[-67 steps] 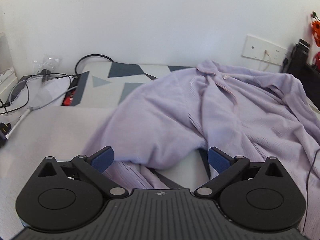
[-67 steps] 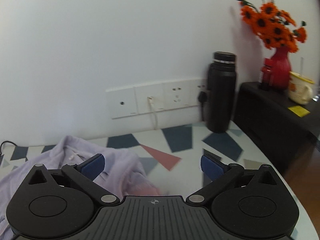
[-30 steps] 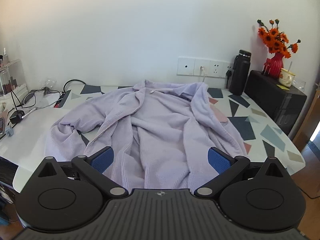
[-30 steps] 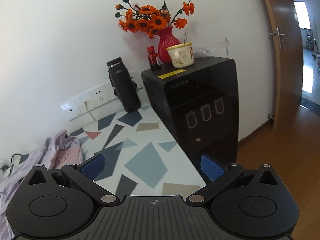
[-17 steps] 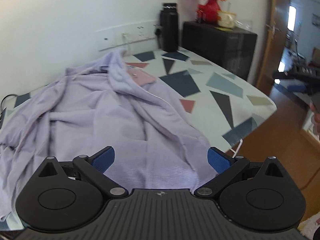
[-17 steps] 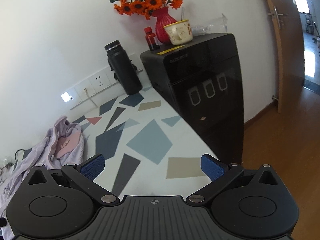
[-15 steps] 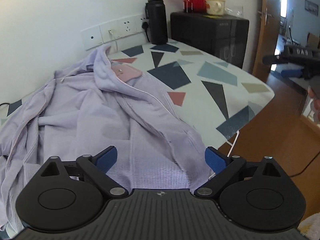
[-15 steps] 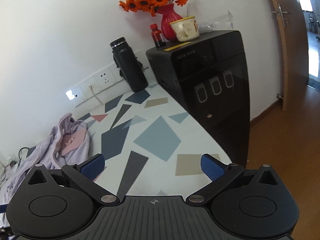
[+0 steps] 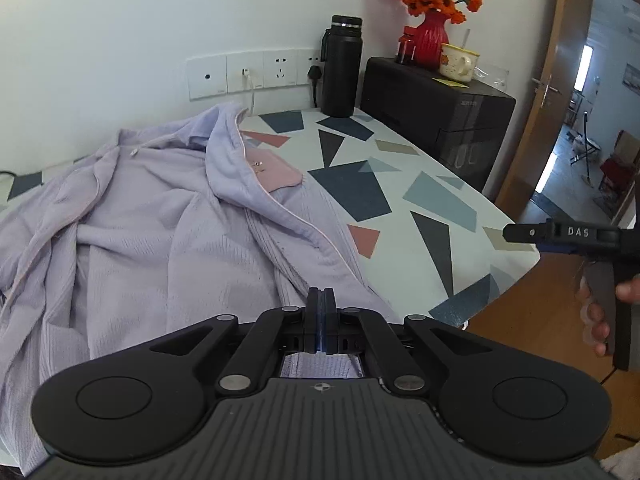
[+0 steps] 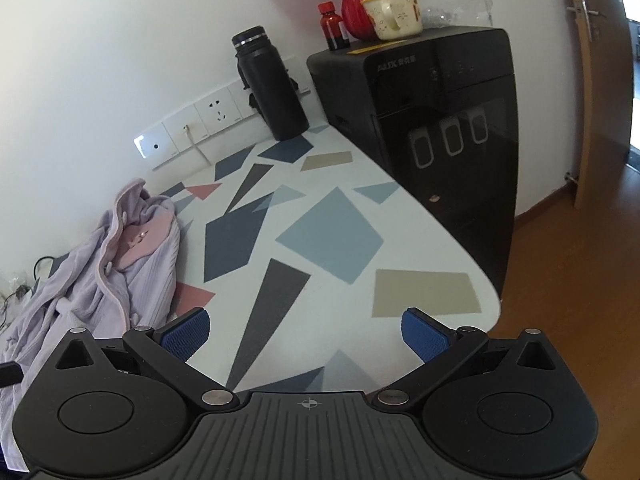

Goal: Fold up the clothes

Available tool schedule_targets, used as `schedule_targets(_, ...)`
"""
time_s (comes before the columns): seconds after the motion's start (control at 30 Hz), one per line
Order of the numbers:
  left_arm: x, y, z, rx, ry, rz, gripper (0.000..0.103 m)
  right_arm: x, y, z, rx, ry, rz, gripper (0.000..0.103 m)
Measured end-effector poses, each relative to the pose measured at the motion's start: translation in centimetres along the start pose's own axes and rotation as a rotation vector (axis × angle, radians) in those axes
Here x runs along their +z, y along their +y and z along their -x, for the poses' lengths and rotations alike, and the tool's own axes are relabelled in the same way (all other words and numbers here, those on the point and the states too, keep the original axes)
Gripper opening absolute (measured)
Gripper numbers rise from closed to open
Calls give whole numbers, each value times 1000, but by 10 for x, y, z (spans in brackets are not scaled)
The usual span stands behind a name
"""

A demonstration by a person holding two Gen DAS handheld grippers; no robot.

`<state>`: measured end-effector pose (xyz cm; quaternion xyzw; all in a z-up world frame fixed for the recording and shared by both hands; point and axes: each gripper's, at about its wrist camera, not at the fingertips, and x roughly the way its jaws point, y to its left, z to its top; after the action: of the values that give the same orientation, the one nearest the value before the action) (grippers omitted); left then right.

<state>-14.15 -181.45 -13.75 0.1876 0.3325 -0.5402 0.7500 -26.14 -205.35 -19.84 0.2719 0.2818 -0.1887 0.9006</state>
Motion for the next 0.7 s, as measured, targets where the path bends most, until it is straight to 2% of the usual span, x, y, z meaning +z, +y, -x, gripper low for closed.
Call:
schedule_targets(0.07,-1,-9,-17,-5,66,-27,25,-1,9,-10,10,14,5,102)
schedule_targets(0.1,-2,-13,-25,-9,95,-42,50,-1,13,-14,12,17,7,102)
schedule_targets(0.13,-5,-19,-30,-21,92,-64,64,-1,16,-15,15,19,9,102)
schedule_targets(0.17,-8,-25,-36,-33,89,-83,64,-2,19,-15,18,21,10,102)
schedule_targets(0.2,-8,-26,-41,-41,96,-75,64,-3,21,-16,20,22,11,102)
schedule_targets(0.23,-9,-27,-46,-49,104,-67,59,-3,24,-17,23,24,13,102)
schedule_targets(0.27,-10,-28,-52,-57,111,-60,48,-4,27,-17,26,26,14,102)
schedule_targets(0.3,-11,-28,-56,-66,118,-51,8,-4,29,-18,28,28,15,102)
schedule_targets(0.33,-10,-26,-56,-82,115,-34,4,-5,32,-19,31,30,16,102)
schedule_targets(0.47,0,-19,-31,-112,23,3,4,-8,39,-19,38,40,20,102)
schedule_targets(0.63,17,11,19,-102,-122,153,4,-16,35,-18,68,80,-15,102)
schedule_targets(0.7,21,27,38,-58,-182,191,4,-18,38,-21,90,104,-31,102)
